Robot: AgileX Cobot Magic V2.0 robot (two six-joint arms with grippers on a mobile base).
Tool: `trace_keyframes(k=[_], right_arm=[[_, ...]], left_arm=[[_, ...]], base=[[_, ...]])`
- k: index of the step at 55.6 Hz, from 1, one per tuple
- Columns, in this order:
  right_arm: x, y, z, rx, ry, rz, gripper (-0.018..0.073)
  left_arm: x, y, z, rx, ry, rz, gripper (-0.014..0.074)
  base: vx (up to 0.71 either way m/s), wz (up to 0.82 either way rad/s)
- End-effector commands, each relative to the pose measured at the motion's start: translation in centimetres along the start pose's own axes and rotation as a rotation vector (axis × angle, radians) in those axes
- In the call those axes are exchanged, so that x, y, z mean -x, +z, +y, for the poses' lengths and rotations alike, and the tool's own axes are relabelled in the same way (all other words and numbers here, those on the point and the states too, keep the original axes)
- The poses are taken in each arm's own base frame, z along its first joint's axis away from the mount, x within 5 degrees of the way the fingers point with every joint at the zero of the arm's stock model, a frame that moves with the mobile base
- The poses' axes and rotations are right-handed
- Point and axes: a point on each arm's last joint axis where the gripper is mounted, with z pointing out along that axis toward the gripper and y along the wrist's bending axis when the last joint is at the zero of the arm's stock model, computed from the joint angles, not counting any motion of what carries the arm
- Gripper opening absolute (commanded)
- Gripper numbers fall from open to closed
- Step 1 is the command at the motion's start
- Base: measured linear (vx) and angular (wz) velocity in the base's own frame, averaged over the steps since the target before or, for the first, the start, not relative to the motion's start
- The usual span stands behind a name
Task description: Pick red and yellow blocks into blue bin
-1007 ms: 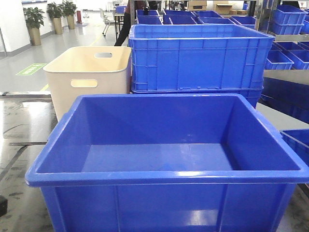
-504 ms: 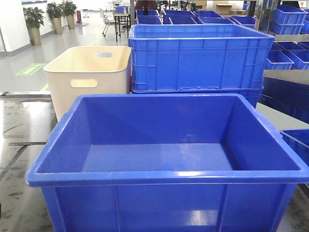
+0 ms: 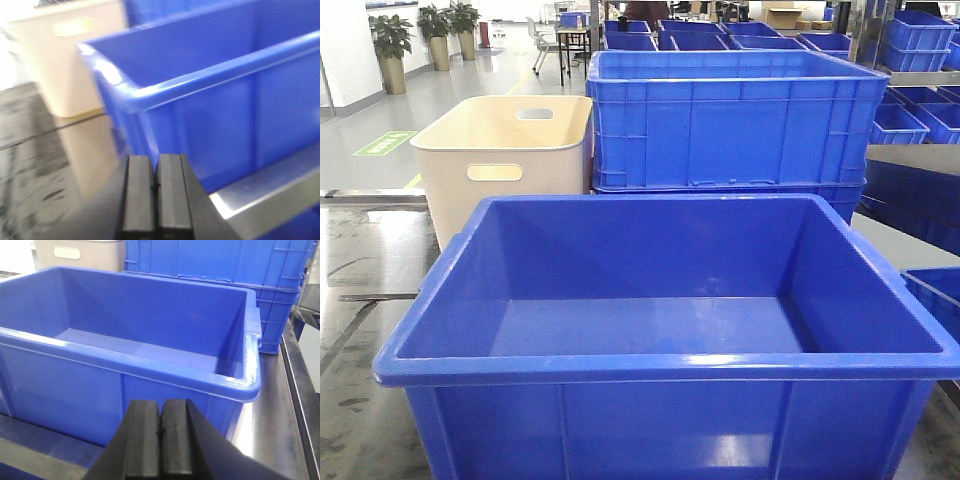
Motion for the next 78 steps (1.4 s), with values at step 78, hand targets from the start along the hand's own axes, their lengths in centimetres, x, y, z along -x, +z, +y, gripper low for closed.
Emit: trace_keyframes(k=[78], right_arm=[[-0.7,0.9,-0.2,-0.030,-0.061,-0.078,-0.0011]], left_arm=[[-7.9,-2.8,0.3,0.265,-0.138,-0.124,0.0000]], base=[[0.00,0.00]])
